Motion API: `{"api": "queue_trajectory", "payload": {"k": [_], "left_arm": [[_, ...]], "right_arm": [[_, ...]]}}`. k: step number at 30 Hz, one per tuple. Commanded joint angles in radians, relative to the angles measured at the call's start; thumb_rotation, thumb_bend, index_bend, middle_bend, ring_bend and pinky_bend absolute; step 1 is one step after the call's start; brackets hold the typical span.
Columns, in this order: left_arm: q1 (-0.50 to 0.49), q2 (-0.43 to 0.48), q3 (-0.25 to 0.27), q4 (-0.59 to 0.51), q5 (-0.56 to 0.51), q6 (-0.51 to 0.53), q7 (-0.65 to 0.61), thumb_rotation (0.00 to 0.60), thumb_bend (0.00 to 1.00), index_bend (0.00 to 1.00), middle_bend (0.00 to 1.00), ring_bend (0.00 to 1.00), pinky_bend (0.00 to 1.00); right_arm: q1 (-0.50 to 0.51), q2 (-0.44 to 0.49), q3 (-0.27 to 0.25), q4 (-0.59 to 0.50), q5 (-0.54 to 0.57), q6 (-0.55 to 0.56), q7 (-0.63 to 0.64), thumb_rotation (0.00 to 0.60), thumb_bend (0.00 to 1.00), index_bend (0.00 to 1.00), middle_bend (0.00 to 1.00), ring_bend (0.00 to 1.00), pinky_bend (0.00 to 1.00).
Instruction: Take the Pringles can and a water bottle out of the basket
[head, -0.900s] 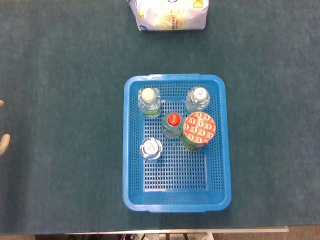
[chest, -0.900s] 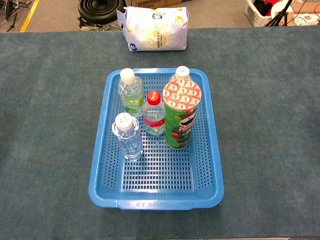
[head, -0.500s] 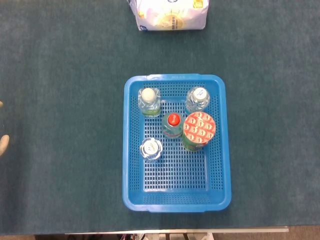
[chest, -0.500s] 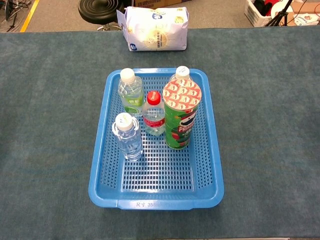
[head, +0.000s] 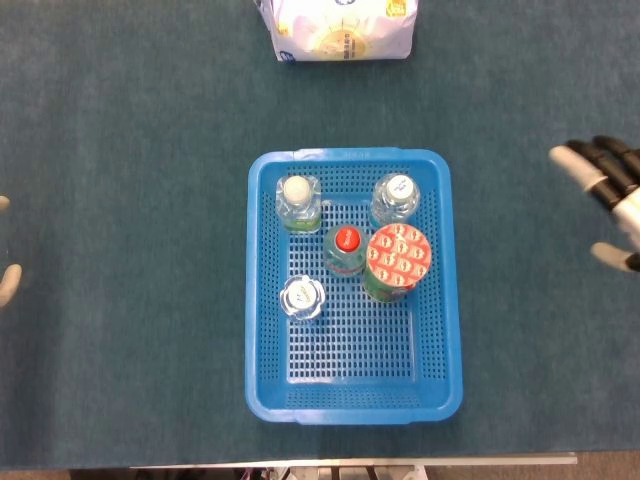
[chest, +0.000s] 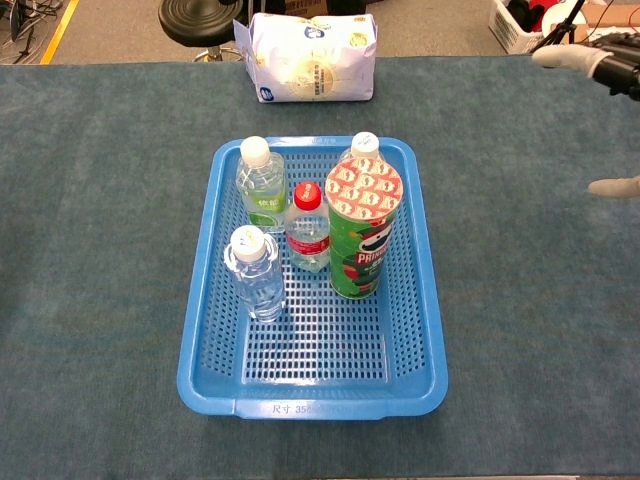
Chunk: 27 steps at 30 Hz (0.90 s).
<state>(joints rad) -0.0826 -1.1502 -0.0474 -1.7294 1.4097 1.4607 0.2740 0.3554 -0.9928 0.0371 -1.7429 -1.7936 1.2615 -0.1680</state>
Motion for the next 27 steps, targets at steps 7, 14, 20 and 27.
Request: {"api": "queue_trajectory", "payload": {"k": [7, 14, 20, 27], "left_arm": [[0.011, 0.006, 0.006, -0.011, 0.004, 0.018, 0.002, 0.600, 0.25, 0.24, 0.17, 0.10, 0.32], [0.012, 0.003, 0.007, 0.002, 0.007, 0.018, -0.018, 0.600, 0.25, 0.24, 0.17, 0.10, 0.32], [0.009, 0.002, 0.010, 0.005, 0.014, 0.013, -0.021, 0.600, 0.25, 0.24, 0.17, 0.10, 0.32], [0.013, 0.000, 0.013, 0.014, 0.007, 0.010, -0.031, 0.600, 0.25, 0.24, 0.18, 0.10, 0.32]], "right_arm": [[0.088, -0.017, -0.002, -0.010, -0.074, -0.061, 0.037, 0.600, 0.00, 0.08, 0.20, 0.16, 0.37], [0.137, -0.027, -0.005, -0.017, -0.096, -0.100, 0.050, 0.600, 0.00, 0.08, 0.20, 0.16, 0.37], [0.193, -0.049, -0.004, -0.014, -0.127, -0.135, 0.067, 0.600, 0.00, 0.08, 0.20, 0.16, 0.37], [0.266, -0.086, 0.006, 0.014, -0.144, -0.172, 0.116, 0.600, 0.00, 0.08, 0.20, 0.16, 0.37]]}}
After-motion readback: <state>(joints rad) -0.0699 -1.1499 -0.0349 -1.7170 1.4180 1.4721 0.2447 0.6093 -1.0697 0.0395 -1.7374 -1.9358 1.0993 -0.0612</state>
